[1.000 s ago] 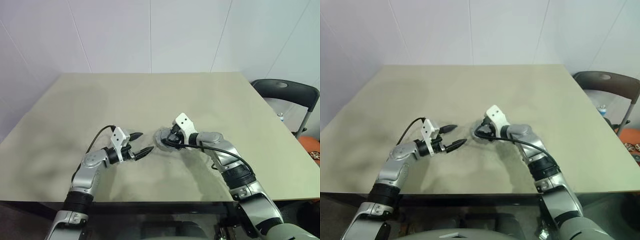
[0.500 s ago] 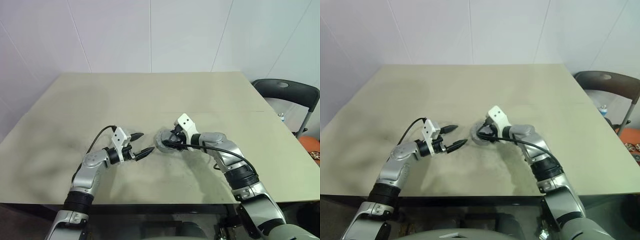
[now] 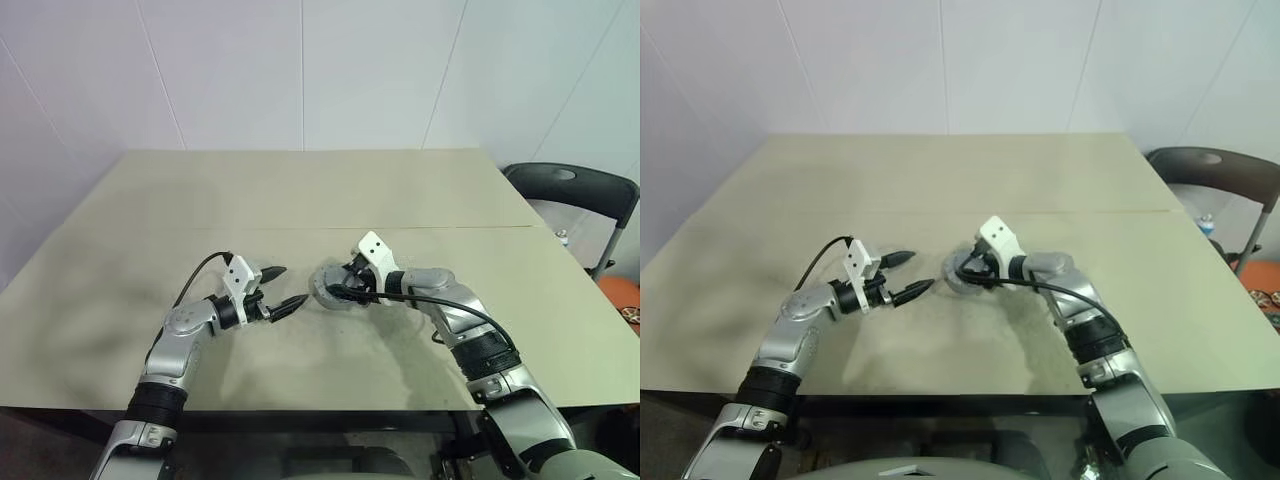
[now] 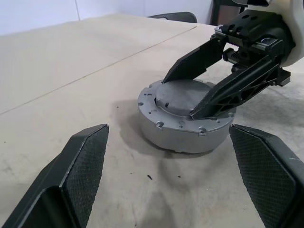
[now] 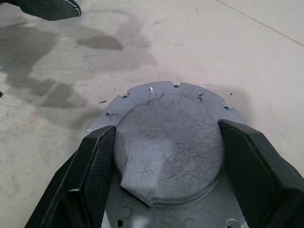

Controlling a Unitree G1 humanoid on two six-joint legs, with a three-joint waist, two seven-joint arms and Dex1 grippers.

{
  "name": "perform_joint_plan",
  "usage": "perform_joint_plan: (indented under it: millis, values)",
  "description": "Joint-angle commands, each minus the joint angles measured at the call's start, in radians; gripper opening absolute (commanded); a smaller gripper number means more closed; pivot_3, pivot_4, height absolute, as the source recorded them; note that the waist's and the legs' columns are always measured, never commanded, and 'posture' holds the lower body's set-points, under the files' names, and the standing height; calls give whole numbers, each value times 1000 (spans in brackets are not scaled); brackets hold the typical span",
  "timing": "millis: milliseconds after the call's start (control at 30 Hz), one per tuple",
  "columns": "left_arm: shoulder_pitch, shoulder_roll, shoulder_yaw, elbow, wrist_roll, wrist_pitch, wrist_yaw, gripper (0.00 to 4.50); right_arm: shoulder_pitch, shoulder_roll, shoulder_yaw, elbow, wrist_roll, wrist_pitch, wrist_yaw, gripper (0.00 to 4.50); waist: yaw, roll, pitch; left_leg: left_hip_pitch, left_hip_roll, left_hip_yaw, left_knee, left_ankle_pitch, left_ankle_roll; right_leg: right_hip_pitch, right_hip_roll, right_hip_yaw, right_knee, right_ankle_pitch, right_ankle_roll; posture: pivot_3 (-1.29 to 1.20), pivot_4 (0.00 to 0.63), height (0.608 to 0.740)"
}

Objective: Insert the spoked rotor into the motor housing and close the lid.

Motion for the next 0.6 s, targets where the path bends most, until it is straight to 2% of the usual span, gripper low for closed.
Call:
perform_joint_plan:
  millis: [33, 133, 400, 433, 500, 533, 600]
  values:
    - [-29, -4, 8, -9, 1, -29, 5, 4331, 65, -14, 35, 167, -58, 36, -25, 3036, 1, 0, -1, 2, 0, 0, 0, 0, 0, 1, 0, 0, 0, 0, 0, 0, 0, 740]
    - [-31, -7, 6, -9, 2, -32, 6, 4331, 71, -24, 54, 176, -69, 27, -15, 3036, 3, 0, -1, 12, 0, 1, 0, -2, -3, 8, -2, -1, 0, -1, -2, 0, 0, 740]
    - [-45, -17, -2, 1, 8, -38, 6, 4331, 82, -26, 68, 148, -64, 36, 7, 3036, 1, 0, -3, 13, 0, 2, -1, -2, -3, 9, -4, -2, 0, -1, -2, 0, 0, 740]
    - [-46, -17, -2, 4, 8, -38, 5, 4331, 80, -25, 66, 147, -63, 38, 7, 3811, 1, 0, -3, 13, 0, 2, -1, -2, -3, 9, -4, -2, 0, -1, -2, 0, 0, 740]
    - [-46, -18, -1, 4, 9, -38, 4, 4331, 79, -26, 67, 141, -58, 39, 16, 4323, -1, -1, -4, 13, 0, 2, -1, -2, -3, 9, -4, -2, 0, -1, -2, 0, 0, 740]
    - [-46, -18, -1, 4, 10, -38, 4, 4331, 80, -26, 67, 138, -57, 39, 21, 4488, -1, -1, -5, 13, 0, 2, -1, -2, -3, 9, -4, -2, 0, -1, -2, 0, 0, 740]
    - [-46, -18, -1, 6, 10, -38, 4, 4331, 82, -17, 51, 117, -26, 46, 43, 4488, 0, -2, -5, 13, 0, 2, -1, -2, -3, 9, -5, -2, 0, -1, -2, 0, 0, 740]
